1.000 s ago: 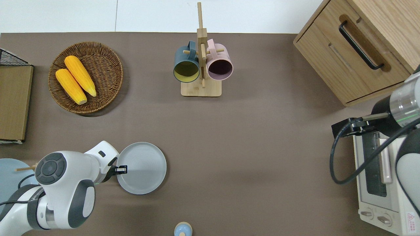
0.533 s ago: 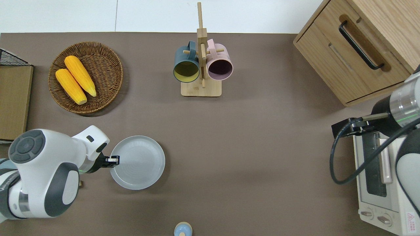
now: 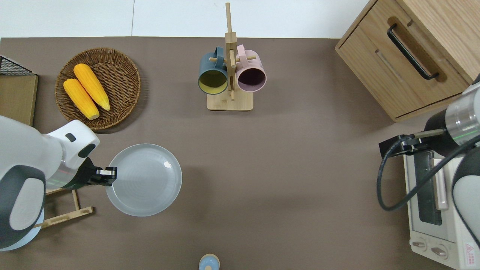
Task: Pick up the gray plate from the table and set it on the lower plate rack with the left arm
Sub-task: 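Lift the gray plate and carry it toward the wooden rack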
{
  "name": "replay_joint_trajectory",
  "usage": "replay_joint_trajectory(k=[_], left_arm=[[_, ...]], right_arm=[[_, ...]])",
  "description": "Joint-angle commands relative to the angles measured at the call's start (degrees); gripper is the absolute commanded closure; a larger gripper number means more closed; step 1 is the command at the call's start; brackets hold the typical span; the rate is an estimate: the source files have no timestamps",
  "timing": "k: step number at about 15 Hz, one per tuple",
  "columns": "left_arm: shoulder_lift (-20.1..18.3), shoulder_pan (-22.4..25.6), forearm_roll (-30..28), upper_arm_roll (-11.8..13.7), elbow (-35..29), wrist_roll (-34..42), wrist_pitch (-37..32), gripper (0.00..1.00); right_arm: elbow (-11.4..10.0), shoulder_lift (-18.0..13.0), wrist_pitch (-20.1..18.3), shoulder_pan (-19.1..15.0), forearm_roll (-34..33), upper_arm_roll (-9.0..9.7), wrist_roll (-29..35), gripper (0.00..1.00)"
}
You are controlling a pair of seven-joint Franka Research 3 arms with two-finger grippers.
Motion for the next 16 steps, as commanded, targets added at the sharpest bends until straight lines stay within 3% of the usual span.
replay_joint_trajectory(k=[1, 6, 16], left_arm=[[0.5, 0.5, 0.8, -0.2, 3.2, -0.7, -3.7, 1.00], [1.0, 0.4, 7.4, -0.1, 3.6, -0.8, -5.5, 1.00], [4.2, -0.6, 36.7, -2.3, 4.4, -5.7, -14.3, 1.00]], right_arm=[[0.4, -0.1, -0.6, -1.3, -0.4, 1.21, 0.7, 0.017], [0.4, -0.1, -0.6, -1.3, -0.4, 1.21, 0.7, 0.017], [0.4, -0.1, -0.6, -1.3, -0.4, 1.21, 0.7, 0.017]])
